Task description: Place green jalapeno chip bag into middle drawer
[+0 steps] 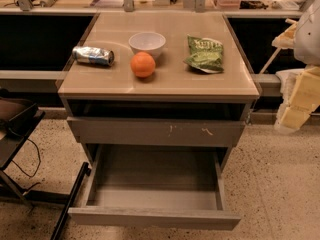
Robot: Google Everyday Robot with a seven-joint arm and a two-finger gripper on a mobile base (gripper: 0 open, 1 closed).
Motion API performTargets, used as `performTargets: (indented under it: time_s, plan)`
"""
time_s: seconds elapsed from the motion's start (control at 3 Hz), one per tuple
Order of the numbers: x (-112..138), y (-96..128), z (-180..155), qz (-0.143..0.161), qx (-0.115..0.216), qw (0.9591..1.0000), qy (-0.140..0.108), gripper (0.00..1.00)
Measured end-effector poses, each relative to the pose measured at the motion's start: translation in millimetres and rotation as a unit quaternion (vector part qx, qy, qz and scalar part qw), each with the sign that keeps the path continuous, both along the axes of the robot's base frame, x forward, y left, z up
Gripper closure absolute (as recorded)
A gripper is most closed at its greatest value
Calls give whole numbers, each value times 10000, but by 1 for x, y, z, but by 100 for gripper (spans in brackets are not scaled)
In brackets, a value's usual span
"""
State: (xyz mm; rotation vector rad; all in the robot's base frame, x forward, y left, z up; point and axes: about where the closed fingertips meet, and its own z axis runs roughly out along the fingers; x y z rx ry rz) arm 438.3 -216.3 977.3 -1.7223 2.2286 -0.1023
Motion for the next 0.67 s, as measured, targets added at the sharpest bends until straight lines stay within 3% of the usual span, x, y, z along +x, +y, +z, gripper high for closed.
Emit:
performTargets:
  time_s: [0.67]
  plan:
    - [16, 10, 2, 92, 49, 9999, -18, 0]
